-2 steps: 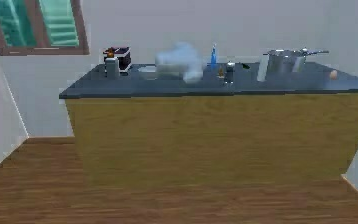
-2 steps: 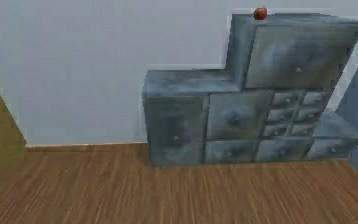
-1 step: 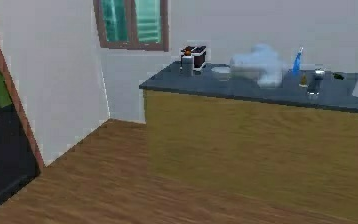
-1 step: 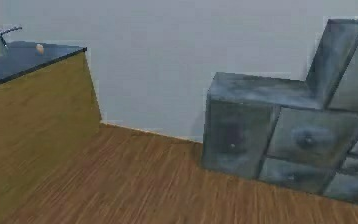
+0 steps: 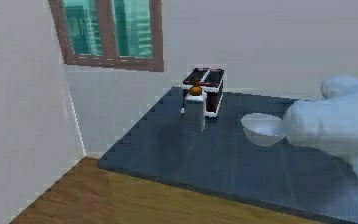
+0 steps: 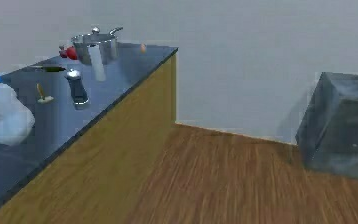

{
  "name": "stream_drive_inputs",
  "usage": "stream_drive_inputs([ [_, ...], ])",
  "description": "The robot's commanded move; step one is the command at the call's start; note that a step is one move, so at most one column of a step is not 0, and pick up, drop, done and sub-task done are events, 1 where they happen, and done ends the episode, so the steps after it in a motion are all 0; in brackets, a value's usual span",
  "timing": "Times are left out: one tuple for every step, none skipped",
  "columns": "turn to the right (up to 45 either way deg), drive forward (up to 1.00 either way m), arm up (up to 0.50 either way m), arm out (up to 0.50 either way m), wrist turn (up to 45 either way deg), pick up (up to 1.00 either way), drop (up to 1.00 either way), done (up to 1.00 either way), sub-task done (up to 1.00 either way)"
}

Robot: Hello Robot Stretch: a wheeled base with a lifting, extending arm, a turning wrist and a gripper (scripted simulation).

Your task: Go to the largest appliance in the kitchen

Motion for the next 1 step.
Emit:
stream_drive_inputs([
  [45.0, 0.0, 0.0, 0.0, 0.0, 0.0, 0.0, 0.0, 0.0],
])
